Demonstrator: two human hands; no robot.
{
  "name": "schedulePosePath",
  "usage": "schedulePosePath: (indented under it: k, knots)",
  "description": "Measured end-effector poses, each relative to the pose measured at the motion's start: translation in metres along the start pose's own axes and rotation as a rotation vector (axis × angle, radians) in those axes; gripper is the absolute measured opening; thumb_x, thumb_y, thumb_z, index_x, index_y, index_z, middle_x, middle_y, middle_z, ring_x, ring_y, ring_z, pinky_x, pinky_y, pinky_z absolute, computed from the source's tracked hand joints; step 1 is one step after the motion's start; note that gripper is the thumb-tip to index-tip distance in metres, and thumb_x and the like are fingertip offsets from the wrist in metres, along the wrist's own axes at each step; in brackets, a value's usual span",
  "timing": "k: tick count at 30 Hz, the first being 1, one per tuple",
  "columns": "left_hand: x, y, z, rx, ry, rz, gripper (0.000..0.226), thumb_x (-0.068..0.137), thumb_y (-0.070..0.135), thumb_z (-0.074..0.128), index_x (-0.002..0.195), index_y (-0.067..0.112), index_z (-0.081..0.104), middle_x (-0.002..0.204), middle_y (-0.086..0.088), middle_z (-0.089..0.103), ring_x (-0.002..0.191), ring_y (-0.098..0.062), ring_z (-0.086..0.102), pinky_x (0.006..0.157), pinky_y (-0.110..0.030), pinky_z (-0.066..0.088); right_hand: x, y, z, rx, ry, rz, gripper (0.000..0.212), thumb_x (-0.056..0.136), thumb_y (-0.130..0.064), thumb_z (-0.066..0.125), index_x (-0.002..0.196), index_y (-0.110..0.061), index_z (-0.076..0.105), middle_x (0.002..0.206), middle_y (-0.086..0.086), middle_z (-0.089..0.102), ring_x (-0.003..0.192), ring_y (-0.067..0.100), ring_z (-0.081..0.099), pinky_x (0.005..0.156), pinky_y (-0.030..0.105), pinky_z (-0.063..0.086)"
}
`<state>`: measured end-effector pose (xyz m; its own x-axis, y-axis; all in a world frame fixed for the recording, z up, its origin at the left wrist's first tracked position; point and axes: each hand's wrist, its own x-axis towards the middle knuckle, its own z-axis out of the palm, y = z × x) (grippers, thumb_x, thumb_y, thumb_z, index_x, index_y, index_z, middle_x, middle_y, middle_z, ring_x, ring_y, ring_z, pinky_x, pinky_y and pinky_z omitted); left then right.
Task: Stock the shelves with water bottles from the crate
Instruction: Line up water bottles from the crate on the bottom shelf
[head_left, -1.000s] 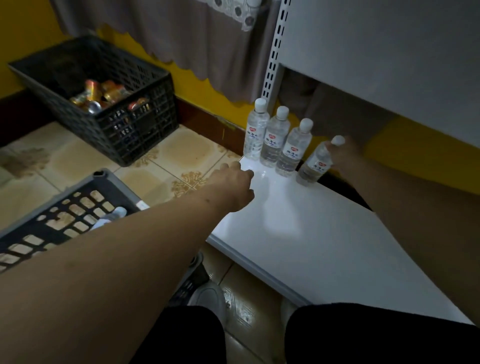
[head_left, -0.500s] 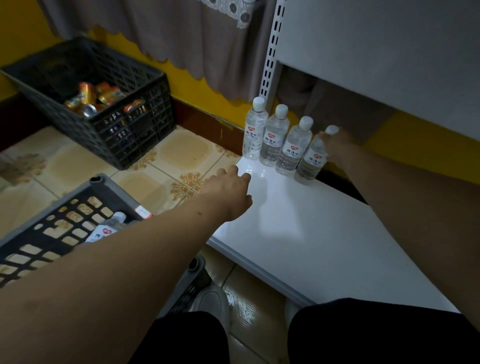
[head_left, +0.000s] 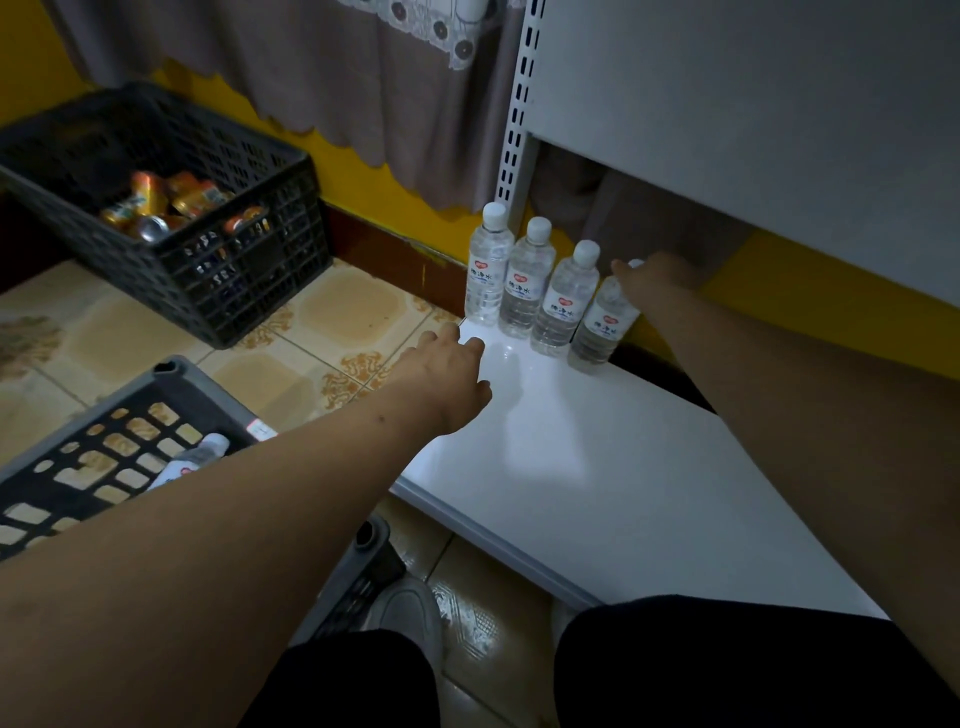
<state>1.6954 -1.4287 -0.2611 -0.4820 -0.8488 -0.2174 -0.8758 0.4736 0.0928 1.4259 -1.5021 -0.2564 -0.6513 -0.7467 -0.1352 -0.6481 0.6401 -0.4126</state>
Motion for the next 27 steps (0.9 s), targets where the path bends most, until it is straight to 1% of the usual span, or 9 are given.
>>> schedulePosePath:
  k: [3, 5, 9, 11, 15, 20, 23, 26, 27]
  knots:
    - [0.001, -0.001, -0.008, -0.04, -0.013, -0.023, 0.054, 0.098, 0.043, 0.045, 0.143, 0.014, 0.039, 0.14, -0.014, 0.04, 0.123, -0.033, 0.045, 0.097, -0.043, 0.045, -0.018, -0.019, -0.007, -0.06, 0.161, -0.088, 0.067, 0.095, -0.049, 0.05, 0.138, 0.001, 0.04, 0.14, 0.023, 0.046, 0.127, 0.037, 0.047, 0.1, 0.043, 0.041]
    - [-0.002, -0.002, -0.021, -0.096, -0.032, -0.046, 0.055, 0.098, 0.044, 0.045, 0.144, 0.014, 0.039, 0.139, -0.015, 0.044, 0.123, -0.033, 0.047, 0.099, -0.042, 0.044, -0.037, -0.036, -0.012, -0.074, 0.199, -0.209, 0.061, 0.097, -0.044, 0.049, 0.136, 0.002, 0.041, 0.138, 0.024, 0.047, 0.126, 0.037, 0.047, 0.099, 0.043, 0.041]
    - [-0.023, -0.013, -0.071, -0.295, -0.059, -0.086, 0.051, 0.1, 0.038, 0.048, 0.144, 0.011, 0.045, 0.143, -0.011, 0.049, 0.129, -0.028, 0.047, 0.099, -0.031, 0.038, -0.094, -0.083, -0.023, -0.008, 0.1, -0.471, 0.052, 0.096, -0.049, 0.047, 0.124, -0.005, 0.054, 0.123, 0.017, 0.059, 0.111, 0.035, 0.058, 0.088, 0.038, 0.049]
    - [-0.039, -0.026, -0.098, -0.341, -0.069, -0.157, 0.046, 0.103, 0.034, 0.045, 0.14, 0.007, 0.05, 0.143, -0.013, 0.049, 0.13, -0.028, 0.046, 0.099, -0.03, 0.037, -0.129, -0.108, -0.029, 0.027, 0.018, -0.564, 0.049, 0.097, -0.048, 0.046, 0.121, -0.007, 0.057, 0.118, 0.015, 0.062, 0.107, 0.033, 0.061, 0.08, 0.033, 0.046]
    - [-0.09, -0.07, -0.113, -0.451, -0.006, -0.281, 0.042, 0.1, 0.034, 0.049, 0.13, 0.007, 0.06, 0.136, -0.011, 0.056, 0.122, -0.025, 0.052, 0.097, -0.03, 0.04, -0.209, -0.154, -0.045, 0.011, -0.018, -0.768, 0.048, 0.099, -0.046, 0.043, 0.124, -0.007, 0.054, 0.121, 0.017, 0.061, 0.111, 0.036, 0.057, 0.082, 0.037, 0.045]
    - [-0.183, -0.123, -0.049, -0.631, -0.101, -0.448, 0.038, 0.098, 0.038, 0.052, 0.122, 0.012, 0.065, 0.124, -0.007, 0.063, 0.109, -0.023, 0.059, 0.097, -0.036, 0.047, -0.297, -0.174, -0.03, -0.048, -0.24, -1.002, 0.055, 0.099, -0.047, 0.046, 0.141, -0.012, 0.045, 0.135, 0.012, 0.056, 0.122, 0.033, 0.053, 0.092, 0.038, 0.047]
    - [-0.234, -0.142, 0.021, -0.694, -0.211, -0.556, 0.035, 0.097, 0.034, 0.052, 0.113, 0.007, 0.066, 0.118, -0.012, 0.064, 0.096, -0.023, 0.058, 0.083, -0.032, 0.044, -0.323, -0.173, -0.005, -0.195, -0.413, -1.097, 0.062, 0.098, -0.049, 0.046, 0.149, -0.016, 0.034, 0.148, 0.009, 0.045, 0.132, 0.028, 0.046, 0.101, 0.035, 0.041]
    - [-0.273, -0.145, 0.08, -0.788, -0.29, -0.676, 0.025, 0.095, 0.033, 0.055, 0.112, 0.015, 0.058, 0.116, -0.007, 0.056, 0.1, -0.022, 0.053, 0.082, -0.029, 0.04, -0.34, -0.164, 0.026, -0.288, -0.591, -1.113, 0.059, 0.099, -0.045, 0.049, 0.149, -0.018, 0.035, 0.149, 0.006, 0.044, 0.132, 0.024, 0.046, 0.106, 0.036, 0.04]
    - [-0.282, -0.143, 0.094, -0.82, -0.326, -0.713, 0.028, 0.096, 0.032, 0.056, 0.117, 0.014, 0.056, 0.119, -0.009, 0.054, 0.105, -0.023, 0.054, 0.084, -0.028, 0.04, -0.344, -0.16, 0.038, -0.312, -0.637, -1.114, 0.057, 0.099, -0.043, 0.05, 0.148, -0.018, 0.037, 0.148, 0.005, 0.045, 0.131, 0.023, 0.047, 0.106, 0.036, 0.04]
